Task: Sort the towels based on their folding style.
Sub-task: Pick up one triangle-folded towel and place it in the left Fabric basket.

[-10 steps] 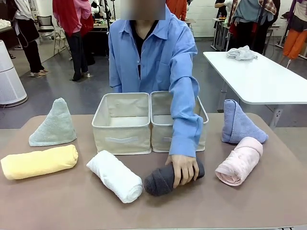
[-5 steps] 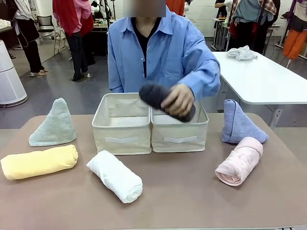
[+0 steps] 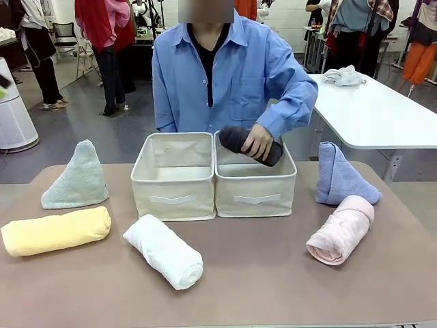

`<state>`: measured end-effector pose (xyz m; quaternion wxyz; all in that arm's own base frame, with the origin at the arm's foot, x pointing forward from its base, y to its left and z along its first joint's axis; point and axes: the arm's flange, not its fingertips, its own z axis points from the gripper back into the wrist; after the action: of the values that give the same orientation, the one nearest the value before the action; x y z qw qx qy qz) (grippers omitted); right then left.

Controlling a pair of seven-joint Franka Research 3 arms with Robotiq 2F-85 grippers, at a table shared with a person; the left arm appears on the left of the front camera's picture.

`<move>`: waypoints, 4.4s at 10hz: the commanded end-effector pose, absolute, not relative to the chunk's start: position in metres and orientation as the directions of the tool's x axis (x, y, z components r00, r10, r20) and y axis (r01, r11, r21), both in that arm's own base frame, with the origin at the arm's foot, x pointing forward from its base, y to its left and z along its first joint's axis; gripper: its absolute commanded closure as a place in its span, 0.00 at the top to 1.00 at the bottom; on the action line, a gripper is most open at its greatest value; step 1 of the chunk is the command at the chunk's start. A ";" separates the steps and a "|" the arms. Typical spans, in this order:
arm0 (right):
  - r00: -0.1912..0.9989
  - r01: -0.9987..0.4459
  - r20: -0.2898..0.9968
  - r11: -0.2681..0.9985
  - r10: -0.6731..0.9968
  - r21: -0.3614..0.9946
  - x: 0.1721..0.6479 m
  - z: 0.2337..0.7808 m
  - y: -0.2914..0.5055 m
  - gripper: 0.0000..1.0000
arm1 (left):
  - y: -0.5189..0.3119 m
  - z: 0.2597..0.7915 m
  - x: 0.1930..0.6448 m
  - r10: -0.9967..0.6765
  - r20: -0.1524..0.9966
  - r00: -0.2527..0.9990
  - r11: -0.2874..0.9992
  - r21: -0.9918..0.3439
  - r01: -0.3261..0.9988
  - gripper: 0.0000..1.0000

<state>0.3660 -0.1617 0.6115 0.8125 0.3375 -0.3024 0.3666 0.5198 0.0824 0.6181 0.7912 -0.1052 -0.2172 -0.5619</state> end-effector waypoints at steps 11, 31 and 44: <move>0.537 -0.806 0.755 0.491 0.375 0.329 0.367 0.612 -0.163 1.00 | -0.053 0.477 0.559 -0.991 0.061 -0.116 -0.116 0.003 0.993 1.00; 0.537 -0.806 0.755 0.491 0.375 0.329 0.367 0.612 -0.163 1.00 | -0.033 0.581 0.490 -0.956 0.211 0.203 0.218 0.049 0.975 0.18; 0.537 -0.806 0.755 0.491 0.375 0.329 0.367 0.612 -0.163 1.00 | 0.277 0.683 0.308 -0.745 0.504 0.436 0.418 -0.157 0.895 0.18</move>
<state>0.3663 -0.1630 0.6116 0.8126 0.3392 -0.3047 0.3631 0.3075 0.2800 0.6783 0.8082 -0.2105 -0.1673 -0.5240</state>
